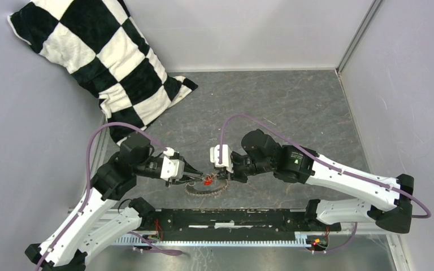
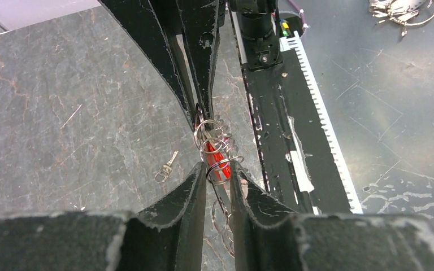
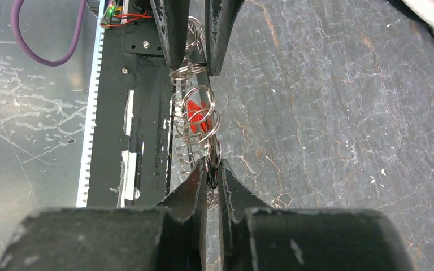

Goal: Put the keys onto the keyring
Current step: Adjust the key on the keyring.

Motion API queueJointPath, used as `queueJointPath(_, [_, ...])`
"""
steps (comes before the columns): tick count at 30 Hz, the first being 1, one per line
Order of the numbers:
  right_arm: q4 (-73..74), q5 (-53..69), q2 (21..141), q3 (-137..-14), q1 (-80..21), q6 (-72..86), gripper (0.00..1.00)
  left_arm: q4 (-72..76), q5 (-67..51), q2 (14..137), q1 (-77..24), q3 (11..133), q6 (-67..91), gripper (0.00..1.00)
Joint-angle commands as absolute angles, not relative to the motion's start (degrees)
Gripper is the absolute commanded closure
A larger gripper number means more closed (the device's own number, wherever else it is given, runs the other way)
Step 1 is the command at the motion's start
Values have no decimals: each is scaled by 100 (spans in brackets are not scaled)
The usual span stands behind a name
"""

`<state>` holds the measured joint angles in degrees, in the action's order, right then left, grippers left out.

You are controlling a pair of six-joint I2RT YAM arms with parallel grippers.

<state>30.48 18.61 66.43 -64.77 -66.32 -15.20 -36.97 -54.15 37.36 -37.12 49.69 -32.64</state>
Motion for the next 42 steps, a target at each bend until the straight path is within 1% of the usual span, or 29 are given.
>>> queueJointPath(1, [2698,1758,6591,-6470,-6644,-1486,94,-3788,-5395,3688,-3744,5167,-3512,72])
queueJointPath(5, [2722,1744,6583,-6481,-6639,-1489,94,-3838,-5399,3707,-3747,5164,-3544,72])
queueJointPath(7, [2728,1733,6566,-6462,-6644,-1494,95,-3952,-5454,3745,-3744,5196,-3656,78])
queueJointPath(9, [2755,1723,6552,-6454,-6645,-1507,95,-4075,-5487,3776,-3744,5239,-3752,80])
queueJointPath(10, [2753,1711,6548,-6451,-6640,-1528,95,-4127,-5520,3793,-3745,5270,-3807,83])
queueJointPath(13, [2768,1722,6548,-6482,-6646,-1595,94,-4424,-5706,3856,-3744,5391,-4137,97])
queueJointPath(18, [2753,1839,6628,-6616,-6636,-1674,94,-4933,-6051,4033,-3745,5582,-4664,98])
queueJointPath(21, [2766,1903,6735,-6712,-6636,-1704,91,-5115,-6156,4143,-3744,5661,-4775,98])
queueJointPath(25, [2697,1846,6744,-6659,-6631,-1720,81,-5194,-6184,4159,-3744,5721,-4797,98])
queueJointPath(26, [2653,1809,6727,-6626,-6610,-1730,77,-5193,-6173,4145,-3744,5715,-4791,98])
queueJointPath(28, [2532,1606,6646,-6529,-6592,-1731,62,-5202,-6130,4096,-3744,5701,-4818,98])
queueJointPath(29, [2428,1456,6561,-6434,-6583,-1715,50,-5180,-6092,4068,-3744,5685,-4832,98])
queueJointPath(30, [2308,1282,6462,-6343,-6570,-1694,45,-5127,-6068,4035,-3739,5664,-4813,98])
queueJointPath(31, [2164,1182,6330,-6233,-6561,-1690,41,-5021,-6029,3986,-3742,5631,-4753,98])
queueJointPath(35, [1718,791,5934,-5952,-6533,-1551,31,-4299,-5945,3651,-3744,5366,-4337,98])
queueJointPath(36, [1647,698,5856,-5898,-6526,-1518,31,-4167,-5948,3567,-3744,5296,-4363,98])
queueJointPath(40, [1168,776,5552,-5565,-6534,-1293,32,-3848,-5926,3260,-3744,5084,-5124,98])
queueJointPath(42, [929,942,5449,-5425,-6529,-1215,30,-3841,-5942,3096,-3739,4957,-5853,98])
